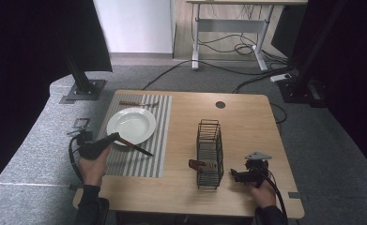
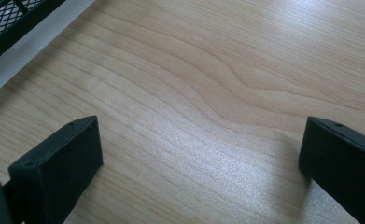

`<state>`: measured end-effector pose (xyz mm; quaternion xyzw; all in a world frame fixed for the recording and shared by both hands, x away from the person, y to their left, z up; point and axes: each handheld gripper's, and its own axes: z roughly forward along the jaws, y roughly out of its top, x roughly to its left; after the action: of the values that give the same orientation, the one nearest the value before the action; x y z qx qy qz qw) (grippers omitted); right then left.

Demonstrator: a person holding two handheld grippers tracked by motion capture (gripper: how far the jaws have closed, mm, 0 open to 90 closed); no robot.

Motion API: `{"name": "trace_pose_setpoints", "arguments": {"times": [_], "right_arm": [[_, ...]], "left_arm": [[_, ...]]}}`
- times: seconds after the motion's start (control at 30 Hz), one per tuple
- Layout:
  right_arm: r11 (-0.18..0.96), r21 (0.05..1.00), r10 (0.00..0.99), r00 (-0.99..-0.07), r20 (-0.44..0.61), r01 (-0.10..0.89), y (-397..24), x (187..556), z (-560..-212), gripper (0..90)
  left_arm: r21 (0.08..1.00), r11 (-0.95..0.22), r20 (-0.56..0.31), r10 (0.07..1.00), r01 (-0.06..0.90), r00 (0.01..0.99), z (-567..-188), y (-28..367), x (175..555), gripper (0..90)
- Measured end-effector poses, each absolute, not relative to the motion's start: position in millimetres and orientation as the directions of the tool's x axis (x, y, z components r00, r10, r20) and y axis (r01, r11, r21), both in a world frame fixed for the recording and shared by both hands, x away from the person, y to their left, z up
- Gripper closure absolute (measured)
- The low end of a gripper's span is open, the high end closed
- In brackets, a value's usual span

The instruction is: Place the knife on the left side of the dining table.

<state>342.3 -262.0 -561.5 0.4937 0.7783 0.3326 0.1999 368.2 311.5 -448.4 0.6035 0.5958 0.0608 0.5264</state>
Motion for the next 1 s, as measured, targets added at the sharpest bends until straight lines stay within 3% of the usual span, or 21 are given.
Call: {"name": "trace_pose_setpoints", "arguments": {"times": [0.4,1.0], "right_arm": [[0.291,0.715,0.901,-0.432,0.017,0.636,-262,342,-562,0.0],[0.291,0.715,0.902,-0.432,0.017,0.636,-262,342,-562,0.0]], "left_arm": [[0.752,0.173,-0.417,0.872,0.636,0.256,-467,321,369,66.4],[0.777,0.154,-0.371,0.896,0.611,0.246,-494,331,373,55.9]]}}
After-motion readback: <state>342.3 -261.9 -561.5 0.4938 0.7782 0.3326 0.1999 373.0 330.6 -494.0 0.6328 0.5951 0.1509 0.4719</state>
